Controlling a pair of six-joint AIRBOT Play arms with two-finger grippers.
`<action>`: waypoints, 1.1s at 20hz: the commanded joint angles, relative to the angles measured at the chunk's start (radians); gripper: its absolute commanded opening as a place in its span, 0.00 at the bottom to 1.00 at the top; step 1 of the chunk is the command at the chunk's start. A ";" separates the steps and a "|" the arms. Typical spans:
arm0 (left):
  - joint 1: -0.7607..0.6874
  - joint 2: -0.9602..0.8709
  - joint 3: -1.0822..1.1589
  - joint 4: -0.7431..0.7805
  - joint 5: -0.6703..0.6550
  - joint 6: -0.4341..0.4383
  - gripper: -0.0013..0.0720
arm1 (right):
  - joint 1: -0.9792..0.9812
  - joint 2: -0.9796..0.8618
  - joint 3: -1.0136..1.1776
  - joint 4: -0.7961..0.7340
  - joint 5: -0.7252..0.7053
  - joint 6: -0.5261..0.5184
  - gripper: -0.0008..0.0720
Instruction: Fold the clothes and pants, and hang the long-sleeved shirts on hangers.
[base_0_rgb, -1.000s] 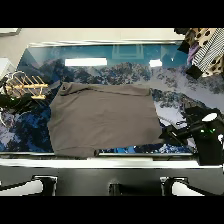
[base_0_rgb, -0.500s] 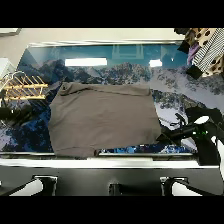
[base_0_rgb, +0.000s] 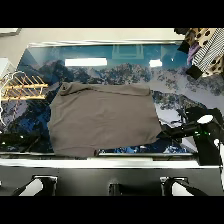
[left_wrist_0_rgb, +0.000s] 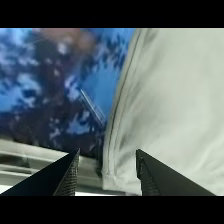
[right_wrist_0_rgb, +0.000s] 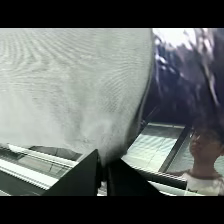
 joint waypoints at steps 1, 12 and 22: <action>-0.008 0.006 -0.086 -0.061 0.014 0.013 0.59 | 0.001 0.039 0.000 0.002 0.003 -0.002 0.05; -0.077 0.005 -0.159 -0.067 0.050 0.023 0.59 | 0.001 0.070 0.000 0.003 0.014 -0.001 0.05; -0.077 0.006 -0.143 -0.121 0.102 0.027 0.04 | 0.004 0.135 0.000 0.078 0.012 -0.057 0.05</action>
